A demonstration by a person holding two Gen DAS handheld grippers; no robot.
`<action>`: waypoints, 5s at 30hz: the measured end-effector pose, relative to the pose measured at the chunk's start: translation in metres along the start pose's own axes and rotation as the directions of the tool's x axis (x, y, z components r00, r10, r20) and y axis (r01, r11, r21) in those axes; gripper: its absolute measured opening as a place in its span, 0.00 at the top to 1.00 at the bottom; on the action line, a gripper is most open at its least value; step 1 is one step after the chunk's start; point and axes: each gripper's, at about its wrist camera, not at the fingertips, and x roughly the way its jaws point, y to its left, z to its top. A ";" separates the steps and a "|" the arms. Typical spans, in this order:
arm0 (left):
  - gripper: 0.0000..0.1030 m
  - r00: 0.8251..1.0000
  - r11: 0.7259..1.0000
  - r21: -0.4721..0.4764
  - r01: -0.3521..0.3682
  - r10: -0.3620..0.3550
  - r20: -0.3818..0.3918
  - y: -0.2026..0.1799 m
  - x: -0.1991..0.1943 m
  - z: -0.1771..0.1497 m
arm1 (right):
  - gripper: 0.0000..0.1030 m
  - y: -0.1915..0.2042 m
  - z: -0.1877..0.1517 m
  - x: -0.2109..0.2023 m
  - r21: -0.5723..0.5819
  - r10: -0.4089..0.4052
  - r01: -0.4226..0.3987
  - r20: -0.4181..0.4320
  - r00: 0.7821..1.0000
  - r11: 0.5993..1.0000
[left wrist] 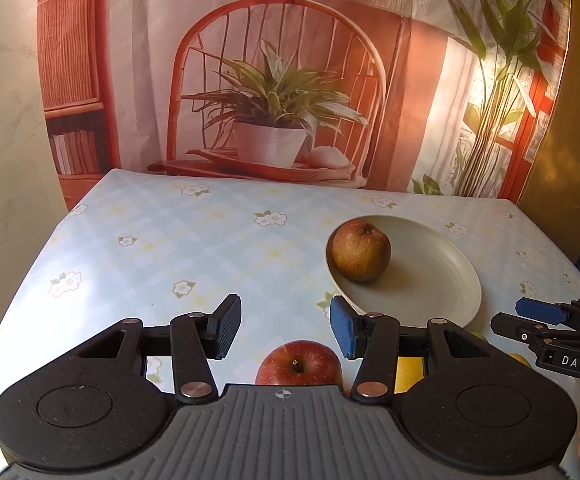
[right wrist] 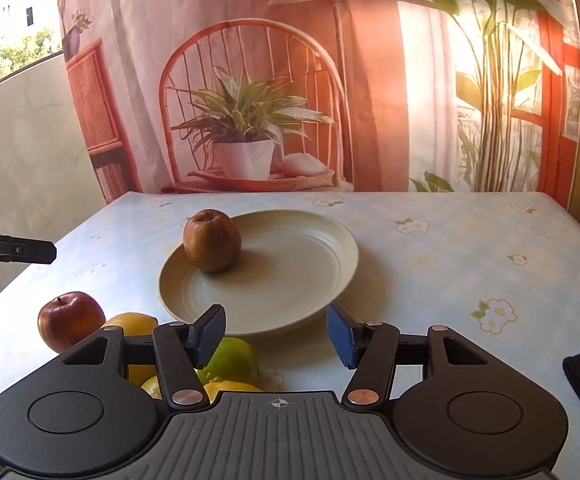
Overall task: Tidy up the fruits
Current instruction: 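Withdraw both tools from the plate back toward the fruit cluster, then move the right tool to the red apple while the left tool approaches it, then close the right and left tools together on the red apple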
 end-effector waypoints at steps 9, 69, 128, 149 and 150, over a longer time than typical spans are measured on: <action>0.49 1.000 1.000 0.002 0.020 -0.020 -0.001 -0.007 -0.017 -0.026 | 0.49 0.015 -0.015 -0.023 0.031 0.014 -0.014 0.013 1.000 0.999; 0.49 0.995 0.992 -0.097 -0.077 0.082 0.057 0.085 -0.051 0.023 | 0.49 0.118 0.013 0.023 -0.220 0.212 -0.238 -0.137 0.968 0.946; 0.53 0.952 0.888 -0.409 0.211 -0.282 -0.120 0.094 0.050 -0.020 | 0.38 0.184 0.024 0.120 -0.416 0.287 -0.435 -0.373 0.882 0.798; 0.55 0.920 0.852 -0.452 0.265 -0.363 -0.146 0.099 0.057 -0.031 | 0.38 0.182 0.023 0.116 -0.408 0.292 -0.471 -0.428 0.855 0.782; 0.55 0.919 0.852 -0.449 0.269 -0.367 -0.147 0.098 0.058 -0.031 | 0.37 0.182 0.023 0.116 -0.401 0.295 -0.473 -0.429 0.854 0.785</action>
